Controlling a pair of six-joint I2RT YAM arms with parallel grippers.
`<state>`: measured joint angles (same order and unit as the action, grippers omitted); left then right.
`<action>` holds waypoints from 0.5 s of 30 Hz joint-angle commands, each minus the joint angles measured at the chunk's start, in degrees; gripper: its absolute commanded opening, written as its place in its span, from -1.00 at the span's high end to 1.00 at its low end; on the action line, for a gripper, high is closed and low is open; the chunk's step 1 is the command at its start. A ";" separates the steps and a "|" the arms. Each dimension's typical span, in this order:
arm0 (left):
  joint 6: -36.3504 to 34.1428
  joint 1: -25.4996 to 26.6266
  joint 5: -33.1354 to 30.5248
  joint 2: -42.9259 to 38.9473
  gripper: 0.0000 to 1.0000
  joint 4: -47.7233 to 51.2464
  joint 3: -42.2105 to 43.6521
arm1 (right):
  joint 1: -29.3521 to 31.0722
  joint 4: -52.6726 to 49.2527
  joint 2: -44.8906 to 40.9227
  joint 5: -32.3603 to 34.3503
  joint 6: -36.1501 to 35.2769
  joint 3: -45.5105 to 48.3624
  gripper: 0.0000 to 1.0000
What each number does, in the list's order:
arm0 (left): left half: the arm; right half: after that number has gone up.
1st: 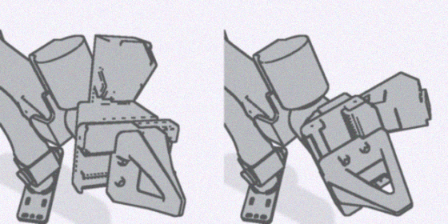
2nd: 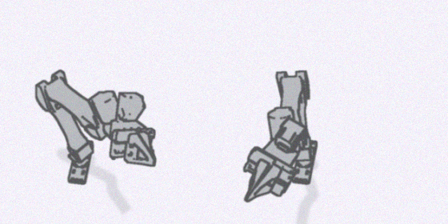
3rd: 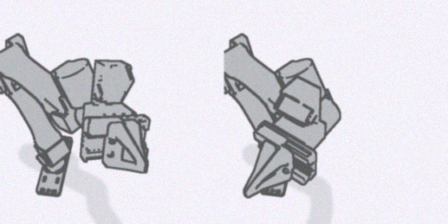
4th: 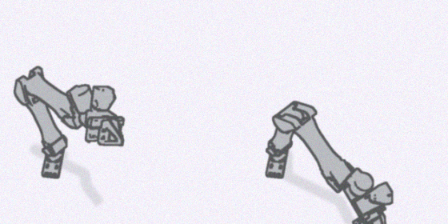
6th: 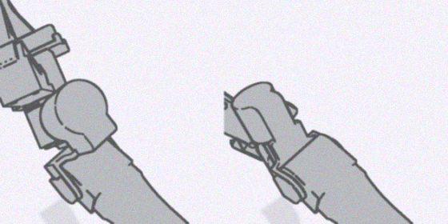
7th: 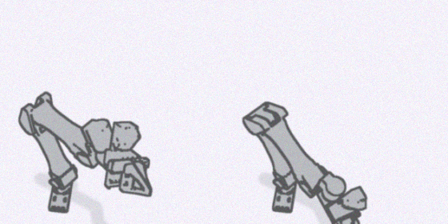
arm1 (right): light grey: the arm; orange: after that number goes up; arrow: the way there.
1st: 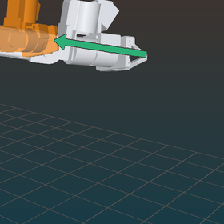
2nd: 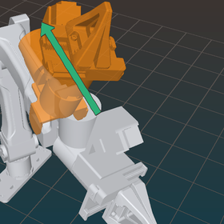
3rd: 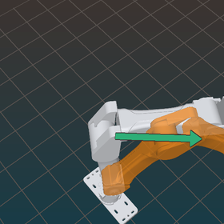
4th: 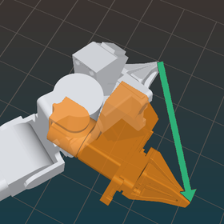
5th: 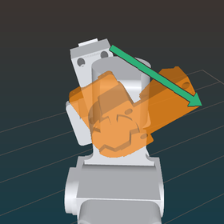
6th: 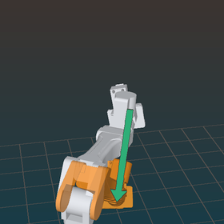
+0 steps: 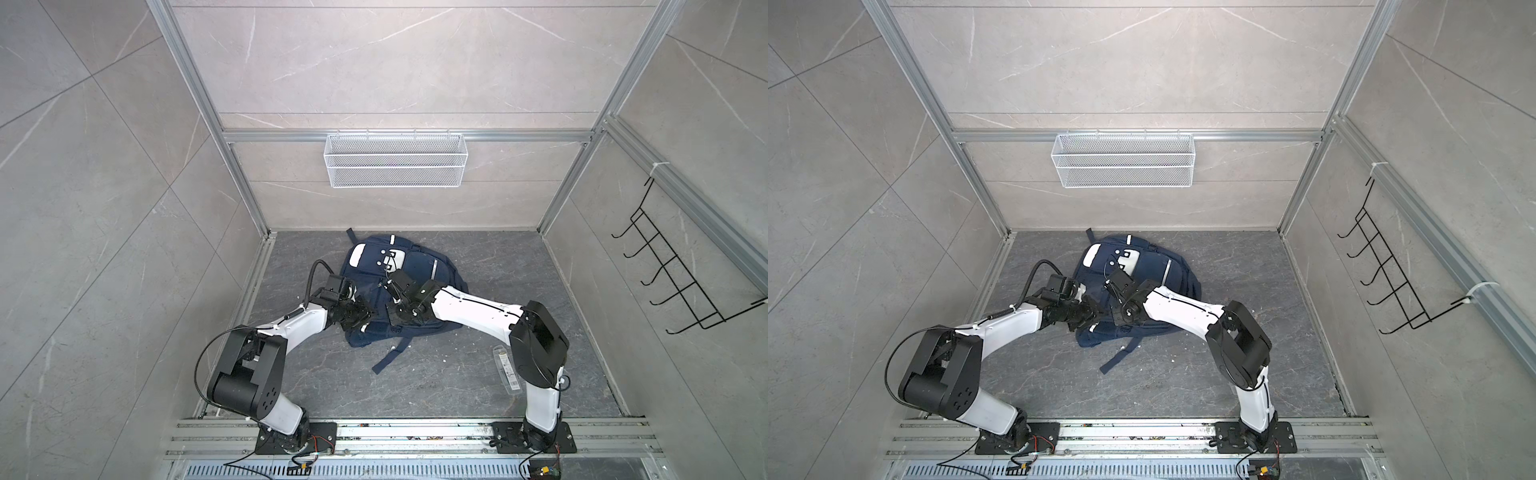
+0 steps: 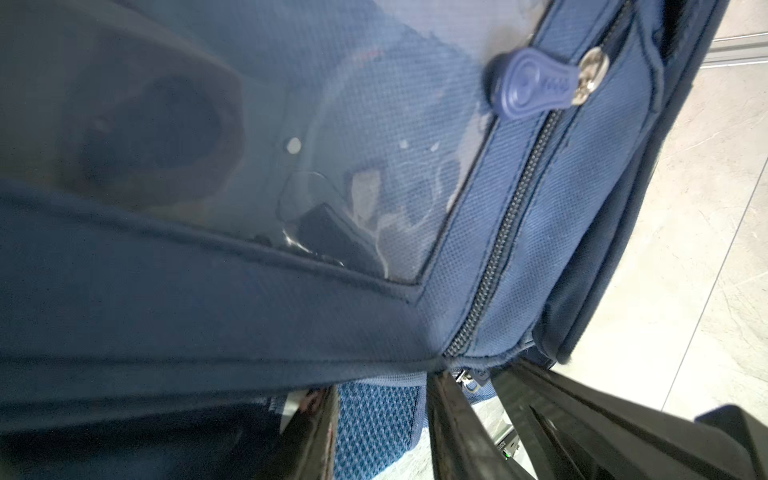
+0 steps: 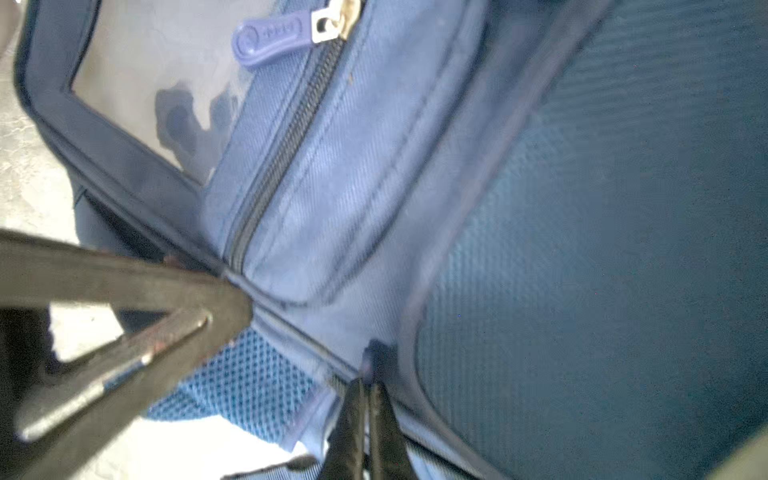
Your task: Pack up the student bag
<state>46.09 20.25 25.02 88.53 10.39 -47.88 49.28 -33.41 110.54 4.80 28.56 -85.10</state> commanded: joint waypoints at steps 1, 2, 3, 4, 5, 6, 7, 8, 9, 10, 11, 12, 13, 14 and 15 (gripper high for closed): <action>0.48 -0.56 -1.11 -0.20 0.26 -0.20 0.81 | 0.20 -1.36 -3.60 2.15 0.77 2.88 0.94; 0.49 -0.56 -1.22 -0.20 0.27 -0.20 0.77 | 0.20 -1.00 -4.36 2.24 1.01 3.97 0.94; 0.49 -0.56 -1.28 -0.20 0.27 -0.24 0.92 | 0.17 -0.62 -5.00 2.19 1.21 4.82 0.95; 0.38 -0.56 -1.42 -0.12 0.28 -0.21 0.86 | 0.19 -0.23 -5.83 2.10 1.45 6.05 0.95; 0.37 -0.57 -1.59 0.09 0.30 -0.20 0.73 | 0.18 0.05 -6.52 1.94 1.70 7.17 0.95; 0.24 -0.56 -1.47 0.35 0.30 -0.16 0.63 | 0.14 0.41 -7.18 1.74 1.91 8.05 0.95; 0.15 -0.63 -1.48 0.72 0.31 -0.05 0.38 | 0.12 0.85 -7.84 1.55 2.17 9.16 0.95; -0.03 -0.65 -1.43 1.00 0.31 0.06 0.18 | 0.14 1.34 -8.55 1.52 2.44 10.27 0.95; 0.01 -0.65 -1.30 1.16 0.32 -0.01 0.16 | 0.15 1.77 -8.99 1.47 2.55 11.09 0.95; 0.06 -0.65 -1.29 1.29 0.33 -0.19 0.26 | 0.12 1.96 -9.26 1.47 2.72 11.60 0.94; 0.12 -0.65 -1.25 1.30 0.33 -0.26 0.33 | 0.19 2.15 -9.43 1.37 2.73 11.76 0.91; 0.12 -0.65 -1.24 1.30 0.33 -0.29 0.40 | 0.20 2.36 -9.64 1.06 2.65 11.83 0.82; 0.11 -0.64 -1.22 1.29 0.33 -0.32 0.55 | 0.16 2.82 -9.92 0.85 2.55 11.84 0.69; 0.06 -0.65 -1.20 1.29 0.33 -0.29 0.65 | 0.20 3.13 -10.01 0.55 2.47 11.73 0.58; 0.12 -0.65 -1.29 1.25 0.33 -0.29 0.74 | 0.17 3.25 -9.93 0.34 2.29 11.31 0.52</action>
<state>46.09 20.10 24.34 88.92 10.20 -47.22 49.28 -32.12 102.63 5.54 30.61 -73.69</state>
